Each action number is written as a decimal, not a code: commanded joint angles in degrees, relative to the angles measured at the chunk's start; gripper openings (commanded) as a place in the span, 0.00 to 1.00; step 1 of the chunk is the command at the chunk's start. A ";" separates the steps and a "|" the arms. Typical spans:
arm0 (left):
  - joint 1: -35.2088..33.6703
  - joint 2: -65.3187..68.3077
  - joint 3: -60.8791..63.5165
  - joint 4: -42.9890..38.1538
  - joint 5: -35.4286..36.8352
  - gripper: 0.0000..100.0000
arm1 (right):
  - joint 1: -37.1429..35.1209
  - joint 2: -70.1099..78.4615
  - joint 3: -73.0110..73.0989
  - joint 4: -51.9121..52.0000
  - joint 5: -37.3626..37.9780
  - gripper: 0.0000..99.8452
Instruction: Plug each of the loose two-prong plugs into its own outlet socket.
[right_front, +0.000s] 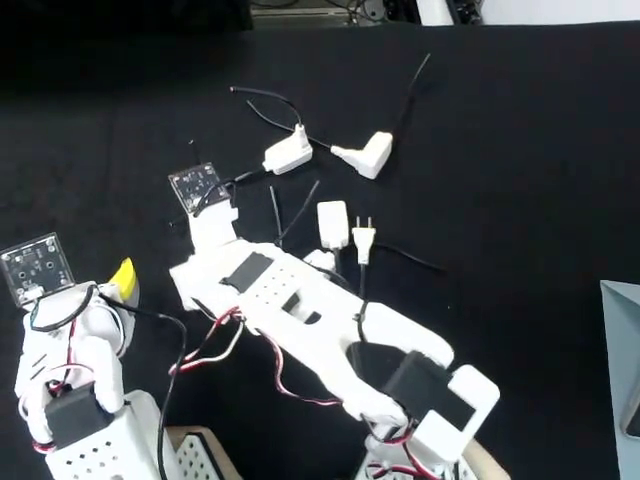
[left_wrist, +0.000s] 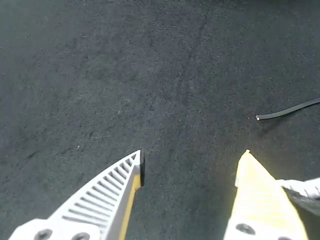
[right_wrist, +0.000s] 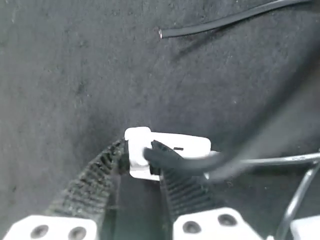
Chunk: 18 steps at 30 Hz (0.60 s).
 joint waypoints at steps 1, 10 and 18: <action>-0.40 -0.44 -0.22 -0.88 0.70 0.30 | -1.05 -0.84 0.66 3.87 0.97 0.01; -0.40 -0.44 -0.22 -0.88 0.70 0.30 | -0.79 -1.80 2.68 3.96 0.97 0.01; -0.40 -0.44 -0.22 -0.88 0.70 0.30 | -0.79 3.30 2.95 -1.32 4.66 0.01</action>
